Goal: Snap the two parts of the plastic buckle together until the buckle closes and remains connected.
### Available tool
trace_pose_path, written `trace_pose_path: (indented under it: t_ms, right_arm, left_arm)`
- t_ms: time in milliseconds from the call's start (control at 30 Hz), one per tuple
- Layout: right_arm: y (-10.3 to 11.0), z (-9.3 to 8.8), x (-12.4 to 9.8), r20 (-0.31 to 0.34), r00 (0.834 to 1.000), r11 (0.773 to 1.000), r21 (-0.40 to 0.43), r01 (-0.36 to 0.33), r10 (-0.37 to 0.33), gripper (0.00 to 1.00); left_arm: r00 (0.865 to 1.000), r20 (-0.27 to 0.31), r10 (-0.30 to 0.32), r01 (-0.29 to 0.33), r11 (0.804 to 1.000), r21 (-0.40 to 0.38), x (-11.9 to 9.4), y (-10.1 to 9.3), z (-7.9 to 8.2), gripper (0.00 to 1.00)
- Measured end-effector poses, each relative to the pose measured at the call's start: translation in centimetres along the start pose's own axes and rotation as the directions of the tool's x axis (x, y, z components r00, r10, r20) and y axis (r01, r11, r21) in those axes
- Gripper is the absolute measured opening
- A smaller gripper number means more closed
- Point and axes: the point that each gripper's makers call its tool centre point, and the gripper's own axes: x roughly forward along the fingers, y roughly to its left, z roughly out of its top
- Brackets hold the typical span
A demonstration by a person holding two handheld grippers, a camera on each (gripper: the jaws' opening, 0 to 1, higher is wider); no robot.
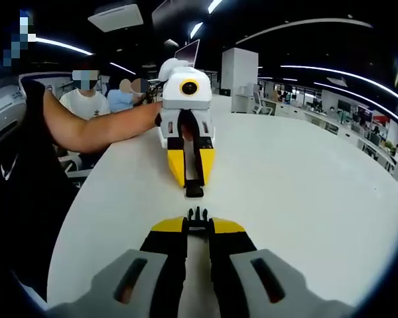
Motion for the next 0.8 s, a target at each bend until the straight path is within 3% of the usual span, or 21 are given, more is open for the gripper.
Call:
trace_pose_path:
  t_ms: [800]
  right_arm:
    - [0.25, 0.31, 0.66, 0.017, 1.000, 1.000, -0.003, -0.007, 0.007, 0.11]
  left_arm:
    - [1.000, -0.004, 0.010, -0.010, 1.000, 0.009, 0.73, -0.20, 0.31, 0.11]
